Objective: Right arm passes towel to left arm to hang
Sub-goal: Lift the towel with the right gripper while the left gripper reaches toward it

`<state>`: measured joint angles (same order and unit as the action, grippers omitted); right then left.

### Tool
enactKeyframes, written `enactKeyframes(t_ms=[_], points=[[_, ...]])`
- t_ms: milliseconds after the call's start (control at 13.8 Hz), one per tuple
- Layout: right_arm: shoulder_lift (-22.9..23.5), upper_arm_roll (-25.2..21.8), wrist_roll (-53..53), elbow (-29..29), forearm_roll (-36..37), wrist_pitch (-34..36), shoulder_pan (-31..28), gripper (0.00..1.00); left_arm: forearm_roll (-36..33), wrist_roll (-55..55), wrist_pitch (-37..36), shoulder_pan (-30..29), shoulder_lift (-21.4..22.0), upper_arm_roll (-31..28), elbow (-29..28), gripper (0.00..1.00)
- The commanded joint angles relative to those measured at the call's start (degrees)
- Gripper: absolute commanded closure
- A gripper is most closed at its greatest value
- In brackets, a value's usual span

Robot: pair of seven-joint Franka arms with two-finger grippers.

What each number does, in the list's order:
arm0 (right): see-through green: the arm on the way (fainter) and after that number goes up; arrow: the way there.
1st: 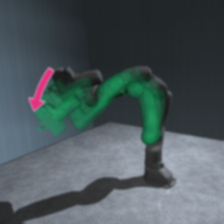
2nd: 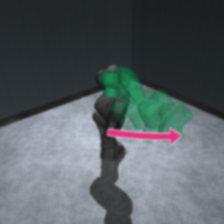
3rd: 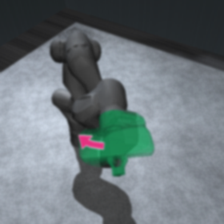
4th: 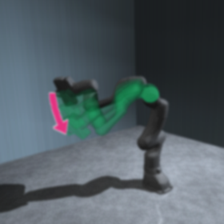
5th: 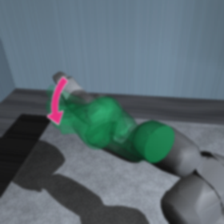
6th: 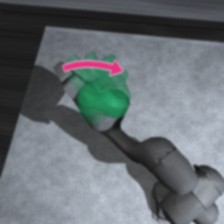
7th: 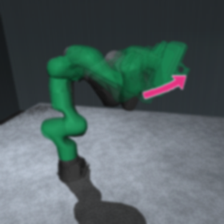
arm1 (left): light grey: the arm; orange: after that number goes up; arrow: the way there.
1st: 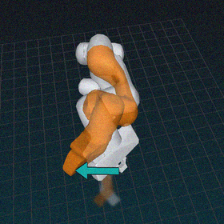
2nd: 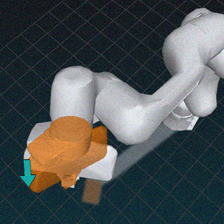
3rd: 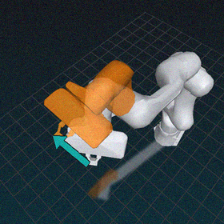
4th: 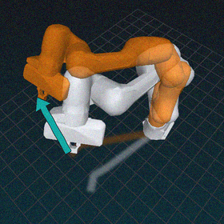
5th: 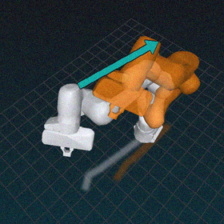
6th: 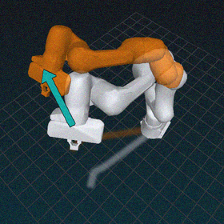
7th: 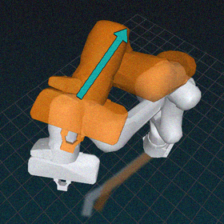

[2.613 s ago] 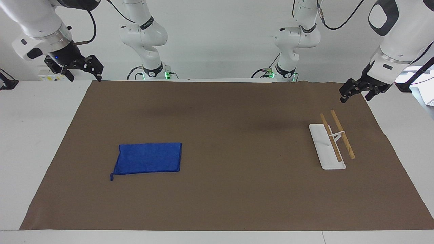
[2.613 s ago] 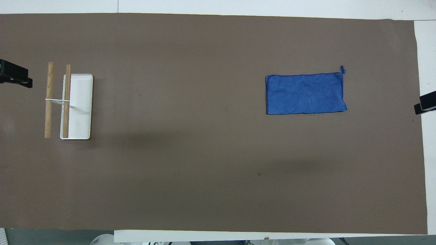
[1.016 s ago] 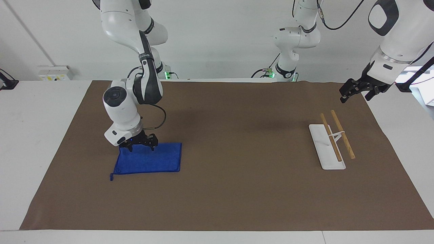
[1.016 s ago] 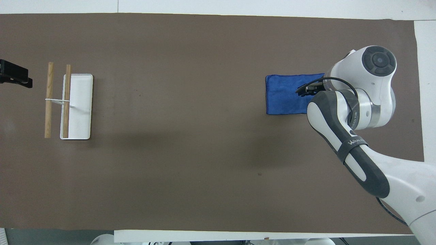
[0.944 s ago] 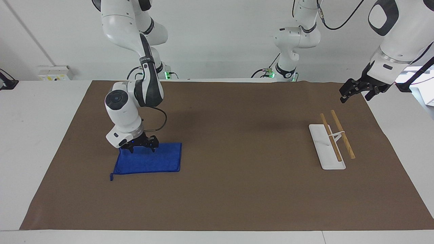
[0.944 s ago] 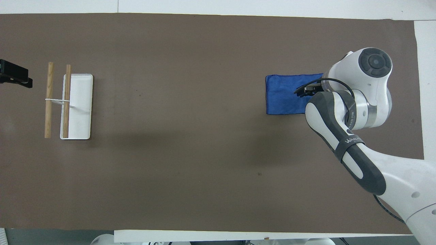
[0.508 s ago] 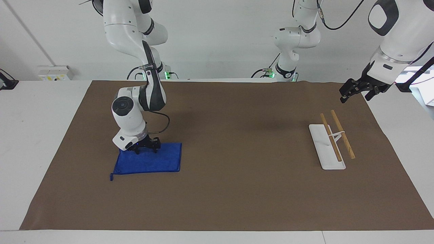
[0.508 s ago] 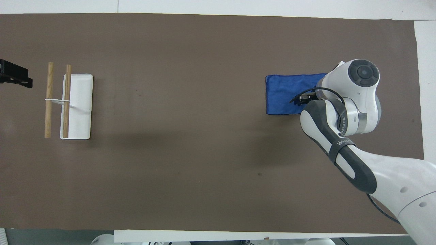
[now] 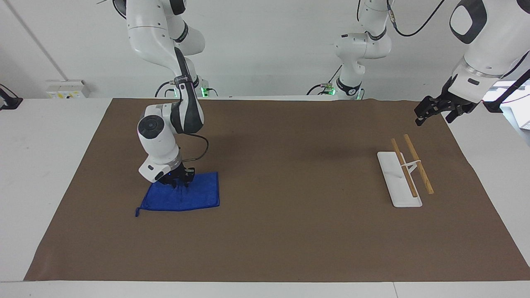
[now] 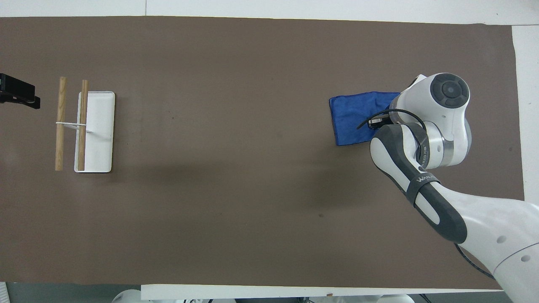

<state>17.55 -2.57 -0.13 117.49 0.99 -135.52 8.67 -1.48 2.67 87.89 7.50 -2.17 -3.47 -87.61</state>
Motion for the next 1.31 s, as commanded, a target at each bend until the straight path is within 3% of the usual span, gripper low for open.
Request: enactKeyframes(t_ms=[0, 145, 363, 581, 726, 944, 1089, 1234], points=[[0.02, 0.2, 1.89, 0.91, -0.99, -0.45, -0.41, 0.96, -0.81, -0.65, 0.17, -0.56, 0.77, 0.31, -0.72, 0.0], [0.11, 0.28, 1.89, -0.84, -0.99, 1.29, -0.49, 1.0, -0.72, -0.65, 0.0, -0.65, 0.85, 0.31, -0.9, 0.0], [0.11, 1.33, 1.63, -8.55, -1.25, 11.55, -0.41, 1.0, -0.63, -0.38, 0.52, -1.78, 0.68, 0.3, -0.55, 0.0], [0.2, 2.13, -0.91, -17.79, -11.86, 23.25, -0.14, 1.0, -0.72, 1.97, 3.06, -1.88, 0.76, 0.3, -1.42, 0.0], [0.11, 2.83, -8.35, -21.23, -16.53, 27.48, 0.47, 1.0, -0.72, 9.16, 8.4, -0.39, 1.55, 0.65, -6.84, 0.0], [0.02, 3.54, -26.1, -23.09, -27.24, 26.98, 4.41, 1.0, -0.72, 27.59, 19.03, 7.85, 0.86, 0.83, -14.59, 0.0], [0.02, 3.54, -36.47, -23.09, -33.75, 24.71, 8.01, 1.0, -0.72, 37.02, 24.4, 14.44, -3.6, 0.75, -14.35, 0.0], [0.02, 3.54, -44.57, -22.22, -35.01, 21.1, 12.49, 1.0, -0.72, 43.27, 31.09, 18.32, -7.91, 0.66, -13.73, 0.0]])
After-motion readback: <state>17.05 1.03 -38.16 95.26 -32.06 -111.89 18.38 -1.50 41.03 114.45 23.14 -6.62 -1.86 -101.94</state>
